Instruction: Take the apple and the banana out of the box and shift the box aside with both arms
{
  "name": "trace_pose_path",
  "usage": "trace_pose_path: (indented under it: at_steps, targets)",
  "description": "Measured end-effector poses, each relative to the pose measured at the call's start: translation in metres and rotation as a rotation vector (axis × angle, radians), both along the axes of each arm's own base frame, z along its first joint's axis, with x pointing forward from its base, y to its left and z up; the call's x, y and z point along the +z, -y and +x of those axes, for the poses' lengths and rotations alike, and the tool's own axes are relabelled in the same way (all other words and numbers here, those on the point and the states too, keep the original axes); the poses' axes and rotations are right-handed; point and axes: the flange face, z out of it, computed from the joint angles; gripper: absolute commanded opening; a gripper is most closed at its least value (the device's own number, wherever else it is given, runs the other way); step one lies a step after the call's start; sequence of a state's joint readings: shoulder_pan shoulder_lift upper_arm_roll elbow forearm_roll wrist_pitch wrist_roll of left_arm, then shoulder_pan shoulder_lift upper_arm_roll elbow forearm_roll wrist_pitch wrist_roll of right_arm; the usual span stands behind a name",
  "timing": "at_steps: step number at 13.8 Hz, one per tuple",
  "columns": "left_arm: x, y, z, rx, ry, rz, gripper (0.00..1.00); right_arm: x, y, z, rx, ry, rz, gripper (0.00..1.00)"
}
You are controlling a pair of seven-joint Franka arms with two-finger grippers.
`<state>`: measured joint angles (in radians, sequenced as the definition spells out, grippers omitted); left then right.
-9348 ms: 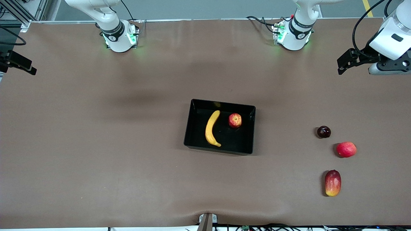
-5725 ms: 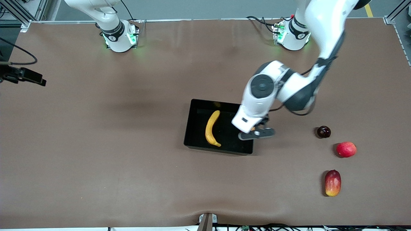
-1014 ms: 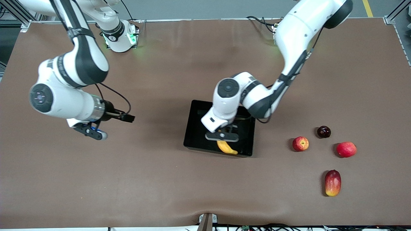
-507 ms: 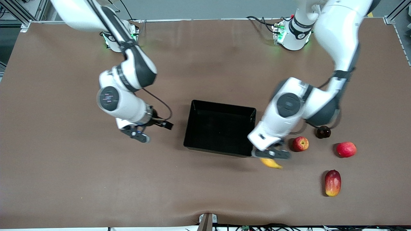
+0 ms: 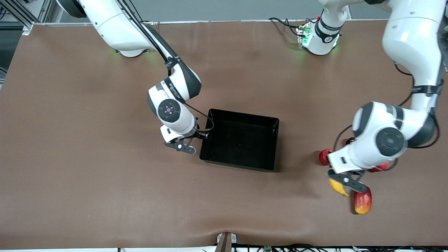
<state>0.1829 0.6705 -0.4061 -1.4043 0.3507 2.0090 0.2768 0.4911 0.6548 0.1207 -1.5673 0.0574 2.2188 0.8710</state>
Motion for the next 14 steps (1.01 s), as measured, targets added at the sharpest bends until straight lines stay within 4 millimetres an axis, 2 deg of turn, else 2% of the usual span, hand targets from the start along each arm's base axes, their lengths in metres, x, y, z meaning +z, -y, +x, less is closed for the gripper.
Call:
trace_pose_path:
  at_steps: [1,2,3,4,5,6,9,11,12,14]
  targets:
    - [-0.007,-0.019,0.002,-0.038,-0.014,-0.001,0.0,-0.001,-0.004,-0.001,0.005,0.004,0.002,0.05]
    - [-0.014,-0.033,0.003,-0.072,-0.026,-0.002,0.0,-0.001,-0.006,-0.001,0.007,0.005,0.003,0.12]
    - [-0.02,-0.044,0.004,-0.105,-0.036,-0.005,0.0,-0.001,-0.006,0.0,0.007,0.007,0.004,0.27]
    - [-0.027,-0.052,0.005,-0.13,-0.039,-0.009,0.0,0.0,-0.006,0.0,0.006,0.009,0.005,0.6]
    - [-0.034,-0.057,0.006,-0.147,-0.038,-0.015,0.0,0.002,-0.006,0.002,0.005,0.013,0.007,0.77]
    - [-0.04,-0.057,0.007,-0.159,-0.03,-0.022,0.0,0.007,-0.006,0.005,0.002,0.022,0.012,0.82]
    - [-0.069,-0.05,0.009,-0.206,0.022,-0.014,0.0,0.022,-0.002,0.017,-0.01,0.036,0.017,0.81]
    - [-0.097,-0.051,0.008,-0.217,0.048,-0.023,0.0,0.027,0.002,0.021,-0.015,0.025,0.009,0.73]
    - [-0.112,-0.053,0.007,-0.214,0.056,-0.033,0.0,0.027,0.002,0.02,-0.013,0.02,0.006,0.64]
    - [-0.138,-0.063,0.001,-0.202,0.078,-0.057,0.0,0.02,-0.002,0.014,-0.004,0.003,-0.004,0.39]
